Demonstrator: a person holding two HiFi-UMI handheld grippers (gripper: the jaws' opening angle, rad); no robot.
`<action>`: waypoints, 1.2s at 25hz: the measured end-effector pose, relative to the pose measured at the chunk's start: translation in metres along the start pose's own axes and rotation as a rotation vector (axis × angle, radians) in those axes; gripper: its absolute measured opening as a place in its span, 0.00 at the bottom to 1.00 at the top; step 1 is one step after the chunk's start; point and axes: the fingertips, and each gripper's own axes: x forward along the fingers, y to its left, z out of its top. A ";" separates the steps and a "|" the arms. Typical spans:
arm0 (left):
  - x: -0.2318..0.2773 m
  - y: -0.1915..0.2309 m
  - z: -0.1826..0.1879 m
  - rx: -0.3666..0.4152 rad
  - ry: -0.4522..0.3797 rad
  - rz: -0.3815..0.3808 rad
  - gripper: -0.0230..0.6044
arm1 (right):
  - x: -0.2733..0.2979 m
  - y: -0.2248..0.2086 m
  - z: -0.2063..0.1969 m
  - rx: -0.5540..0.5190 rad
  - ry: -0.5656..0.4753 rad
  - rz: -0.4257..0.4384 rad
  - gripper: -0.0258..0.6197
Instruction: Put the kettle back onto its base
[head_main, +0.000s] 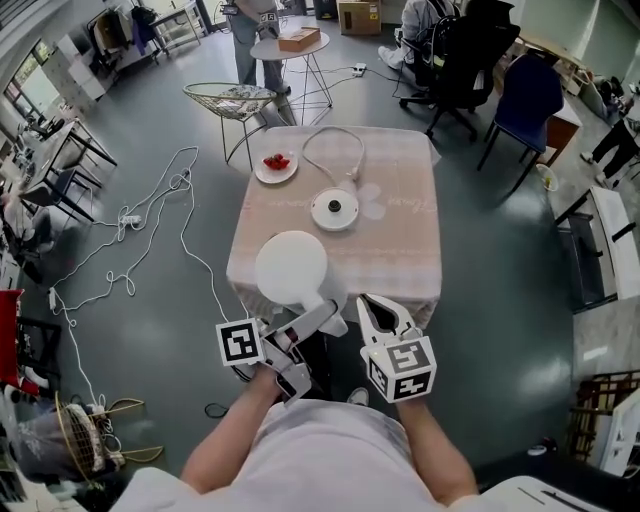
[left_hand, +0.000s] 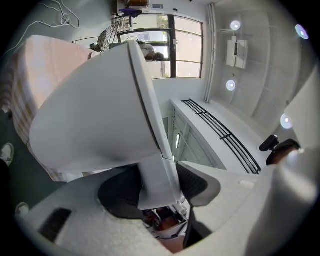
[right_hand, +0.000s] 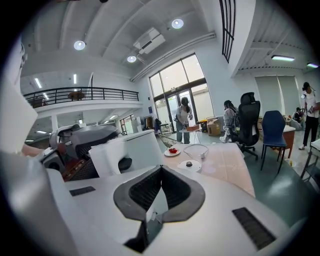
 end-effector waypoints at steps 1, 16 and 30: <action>0.002 0.002 0.007 -0.004 0.004 0.001 0.38 | 0.007 -0.002 0.003 0.002 0.002 -0.004 0.05; 0.045 0.029 0.109 -0.016 0.114 -0.007 0.38 | 0.097 -0.034 0.045 0.016 0.021 -0.090 0.05; 0.087 0.054 0.175 -0.012 0.267 -0.039 0.38 | 0.146 -0.065 0.066 0.045 0.021 -0.233 0.05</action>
